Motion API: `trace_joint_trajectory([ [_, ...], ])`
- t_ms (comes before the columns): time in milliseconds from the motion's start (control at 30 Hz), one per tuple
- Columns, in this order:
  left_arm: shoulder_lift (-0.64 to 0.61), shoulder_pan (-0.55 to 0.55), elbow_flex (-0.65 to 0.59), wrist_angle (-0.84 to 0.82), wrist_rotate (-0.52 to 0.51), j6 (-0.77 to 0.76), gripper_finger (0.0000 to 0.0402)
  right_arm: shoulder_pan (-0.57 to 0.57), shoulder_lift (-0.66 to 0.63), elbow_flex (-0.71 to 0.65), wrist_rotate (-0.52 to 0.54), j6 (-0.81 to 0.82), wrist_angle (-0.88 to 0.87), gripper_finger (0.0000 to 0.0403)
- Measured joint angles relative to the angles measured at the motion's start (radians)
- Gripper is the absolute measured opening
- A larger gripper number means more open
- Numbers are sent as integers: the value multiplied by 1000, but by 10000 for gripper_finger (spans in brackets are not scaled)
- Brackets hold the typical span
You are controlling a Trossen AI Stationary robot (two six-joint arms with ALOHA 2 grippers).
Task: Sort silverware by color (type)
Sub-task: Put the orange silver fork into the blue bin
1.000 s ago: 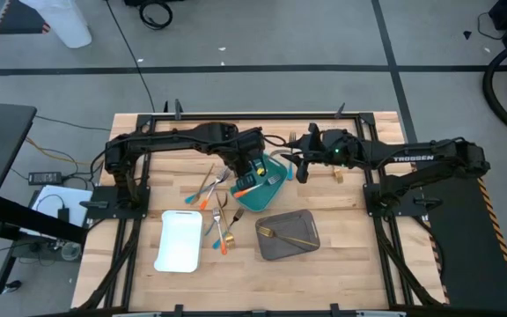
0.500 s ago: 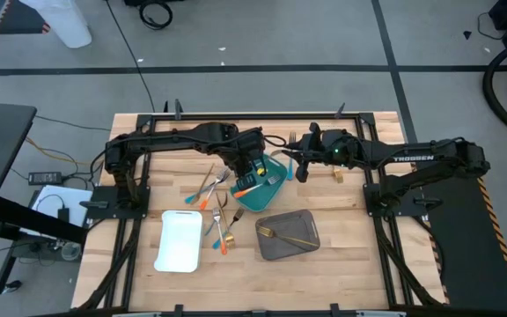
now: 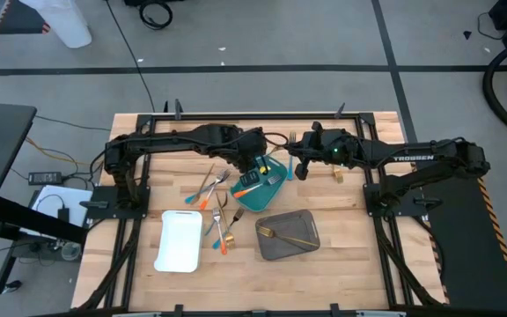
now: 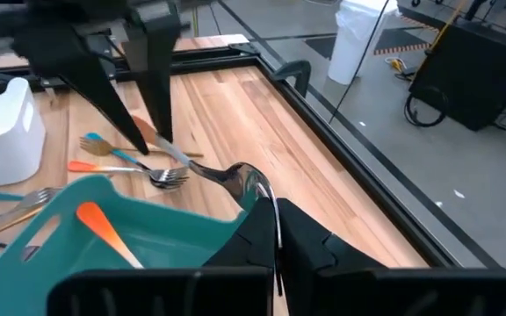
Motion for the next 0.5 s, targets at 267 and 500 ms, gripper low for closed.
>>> trace_joint_trajectory([
  [267, -101, -122, -41, 116, -209, 71, 105, -3, 0, 0, 8, 6, -16, 9],
  [500, -206, -176, -227, 357, -222, 108, 105, -3, 0, 0, 8, 48, 12, 9],
])
